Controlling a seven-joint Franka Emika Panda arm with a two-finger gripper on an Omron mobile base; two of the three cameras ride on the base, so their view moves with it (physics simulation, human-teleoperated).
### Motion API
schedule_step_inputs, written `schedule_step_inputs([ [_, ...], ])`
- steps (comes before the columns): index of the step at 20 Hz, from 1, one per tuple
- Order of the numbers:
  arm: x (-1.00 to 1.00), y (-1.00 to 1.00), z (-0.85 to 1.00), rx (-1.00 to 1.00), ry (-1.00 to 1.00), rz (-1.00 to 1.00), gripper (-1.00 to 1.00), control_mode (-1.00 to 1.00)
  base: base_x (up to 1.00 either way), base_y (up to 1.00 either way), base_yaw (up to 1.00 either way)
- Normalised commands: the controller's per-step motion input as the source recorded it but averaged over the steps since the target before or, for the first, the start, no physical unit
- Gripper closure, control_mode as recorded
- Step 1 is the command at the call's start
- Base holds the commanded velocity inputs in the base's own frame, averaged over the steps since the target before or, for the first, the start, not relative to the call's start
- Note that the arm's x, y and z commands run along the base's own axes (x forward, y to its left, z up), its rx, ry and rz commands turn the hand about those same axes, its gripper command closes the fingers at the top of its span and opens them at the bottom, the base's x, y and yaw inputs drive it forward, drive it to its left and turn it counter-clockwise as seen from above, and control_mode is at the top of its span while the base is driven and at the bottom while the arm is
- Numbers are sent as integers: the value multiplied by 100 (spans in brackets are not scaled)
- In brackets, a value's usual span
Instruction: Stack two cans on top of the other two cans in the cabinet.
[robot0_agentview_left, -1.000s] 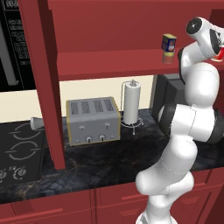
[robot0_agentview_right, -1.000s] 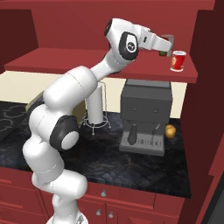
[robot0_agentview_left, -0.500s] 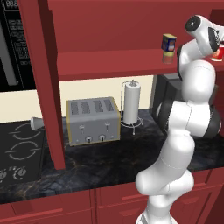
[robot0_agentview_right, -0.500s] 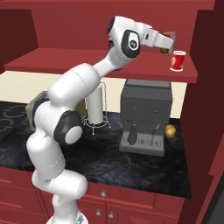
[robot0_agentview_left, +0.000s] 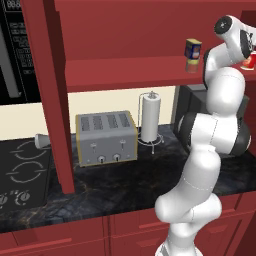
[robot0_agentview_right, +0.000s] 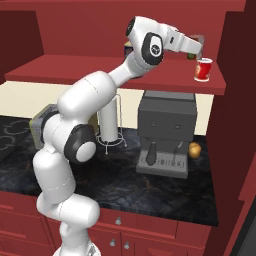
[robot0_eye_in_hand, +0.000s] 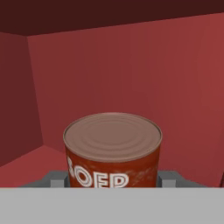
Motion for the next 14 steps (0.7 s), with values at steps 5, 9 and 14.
schedule_step_inputs([
  [5,0,-17,0,0,0,0,100,-100,0,0,0],
  [9,0,-12,0,0,0,0,100,-100,0,0,0],
  [14,0,-10,0,0,0,0,100,-100,0,0,0],
])
